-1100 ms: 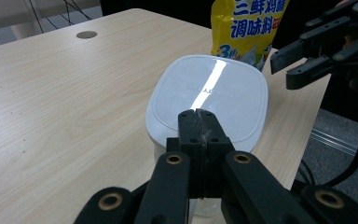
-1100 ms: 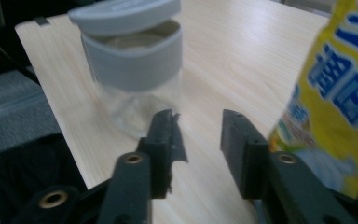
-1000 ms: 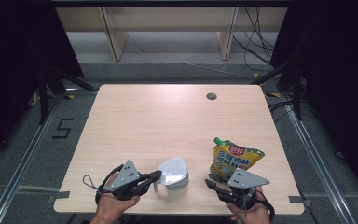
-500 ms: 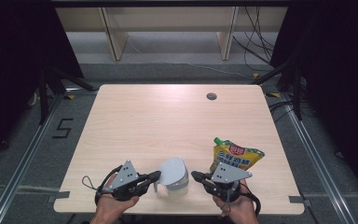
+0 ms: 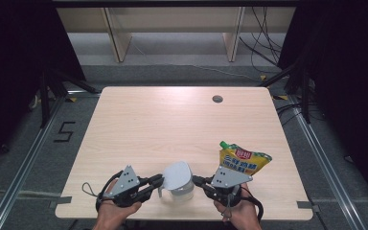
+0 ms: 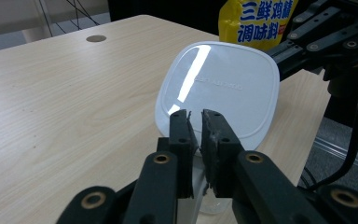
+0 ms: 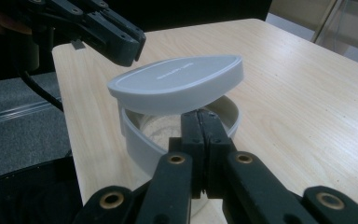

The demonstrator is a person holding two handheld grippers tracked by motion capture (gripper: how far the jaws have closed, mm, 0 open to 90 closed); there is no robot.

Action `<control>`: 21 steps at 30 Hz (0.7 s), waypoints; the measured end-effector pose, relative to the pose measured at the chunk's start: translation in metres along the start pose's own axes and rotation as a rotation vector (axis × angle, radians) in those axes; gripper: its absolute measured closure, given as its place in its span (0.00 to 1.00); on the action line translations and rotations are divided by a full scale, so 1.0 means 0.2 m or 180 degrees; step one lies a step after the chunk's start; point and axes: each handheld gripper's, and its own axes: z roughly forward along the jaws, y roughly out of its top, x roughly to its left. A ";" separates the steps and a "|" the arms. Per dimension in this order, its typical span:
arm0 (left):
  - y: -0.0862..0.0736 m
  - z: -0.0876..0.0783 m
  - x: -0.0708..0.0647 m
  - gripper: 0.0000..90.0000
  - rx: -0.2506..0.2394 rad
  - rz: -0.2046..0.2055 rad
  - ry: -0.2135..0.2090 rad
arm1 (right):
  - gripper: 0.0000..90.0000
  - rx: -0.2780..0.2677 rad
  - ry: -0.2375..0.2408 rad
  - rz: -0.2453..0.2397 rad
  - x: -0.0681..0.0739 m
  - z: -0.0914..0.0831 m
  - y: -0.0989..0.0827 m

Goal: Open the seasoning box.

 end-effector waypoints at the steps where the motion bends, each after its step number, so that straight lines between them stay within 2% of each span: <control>1: -0.01 -0.01 0.01 0.85 -0.0025 -0.0023 0.0005 | 1.00 -0.0013 -0.0010 0.0040 0.00 0.00 0.00; 2: -0.01 -0.02 0.01 0.84 -0.0044 -0.0017 -0.0028 | 1.00 -0.0008 -0.0001 0.0032 0.00 0.00 0.00; 4: -0.03 -0.04 0.02 0.82 0.0011 -0.0011 -0.0029 | 1.00 0.0007 -0.0006 0.0010 0.00 0.00 0.00; 5: -0.05 -0.05 0.02 0.80 0.0027 -0.0079 -0.0001 | 1.00 -0.0012 0.0008 0.0032 0.00 0.00 0.01; 6: -0.06 -0.05 0.03 0.77 0.0039 -0.0070 -0.0042 | 1.00 -0.0057 -0.0003 -0.0014 0.00 0.01 0.01; 7: -0.08 -0.05 0.03 0.73 0.0081 -0.0108 -0.0020 | 1.00 -0.0044 0.0009 0.0005 0.01 0.01 0.01; 9: -0.13 -0.04 0.04 0.71 0.0219 -0.0070 -0.0004 | 1.00 -0.0067 0.0024 -0.0007 0.01 0.02 0.02; 10: -0.13 -0.04 0.04 0.70 0.0219 -0.0070 -0.0004 | 1.00 -0.0067 0.0024 -0.0007 0.01 0.02 0.02; 11: -0.15 -0.03 0.04 0.70 0.0232 -0.0137 0.0001 | 1.00 -0.0041 0.0031 -0.0036 0.01 0.02 0.03; 13: -0.18 -0.01 0.05 0.68 0.0331 -0.0125 0.0021 | 1.00 -0.0054 0.0033 -0.0091 0.02 0.02 0.03; 14: -0.19 -0.01 0.05 0.67 0.0358 -0.0124 0.0019 | 1.00 -0.0055 0.0020 -0.0055 0.02 0.01 0.04; 16: -0.20 0.00 0.06 0.66 0.0387 -0.0050 0.0034 | 1.00 -0.0029 0.0050 -0.0060 0.02 0.01 0.04; 17: -0.20 0.01 0.06 0.65 0.0384 -0.0117 0.0068 | 1.00 -0.0031 0.0048 -0.0063 0.02 0.01 0.04; 19: -0.20 0.01 0.07 0.65 0.0386 -0.0142 0.0032 | 1.00 -0.0034 0.0055 -0.0085 0.02 0.01 0.04; 21: -0.20 0.01 0.07 0.65 0.0392 -0.0112 0.0025 | 1.00 -0.0032 0.0058 -0.0089 0.02 0.01 0.04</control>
